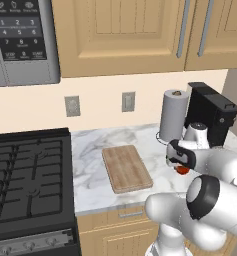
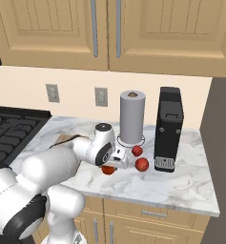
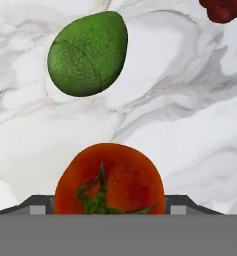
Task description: Place the avocado, onion, tomato, and bell pepper on the cutting board.
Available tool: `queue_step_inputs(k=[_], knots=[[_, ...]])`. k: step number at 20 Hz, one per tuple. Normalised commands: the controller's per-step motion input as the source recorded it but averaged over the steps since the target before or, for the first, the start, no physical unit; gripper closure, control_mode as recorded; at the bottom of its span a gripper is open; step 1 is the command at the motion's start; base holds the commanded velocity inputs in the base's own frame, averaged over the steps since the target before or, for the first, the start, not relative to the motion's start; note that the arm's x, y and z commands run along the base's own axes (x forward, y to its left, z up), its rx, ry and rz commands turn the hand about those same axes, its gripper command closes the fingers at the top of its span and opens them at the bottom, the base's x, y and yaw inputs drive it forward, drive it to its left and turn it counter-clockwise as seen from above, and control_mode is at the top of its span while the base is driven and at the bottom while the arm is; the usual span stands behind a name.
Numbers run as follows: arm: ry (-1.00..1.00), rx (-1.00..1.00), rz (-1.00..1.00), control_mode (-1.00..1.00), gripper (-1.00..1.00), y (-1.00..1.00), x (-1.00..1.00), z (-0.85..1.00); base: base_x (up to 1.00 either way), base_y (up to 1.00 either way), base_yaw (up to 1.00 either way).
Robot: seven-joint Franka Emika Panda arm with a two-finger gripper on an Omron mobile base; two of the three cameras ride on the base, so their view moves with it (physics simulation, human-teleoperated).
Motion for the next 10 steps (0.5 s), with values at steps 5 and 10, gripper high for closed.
queue_step_inputs(k=[5, 10], knots=[[-0.24, 0.0, 0.0, -1.0, 1.0, 0.43, -0.17, 0.63, 0.0, 0.0, 0.0], [-0.25, 0.0, 0.02, -1.0, 1.0, 0.65, -0.06, 0.57, 0.0, 0.0, 0.0]])
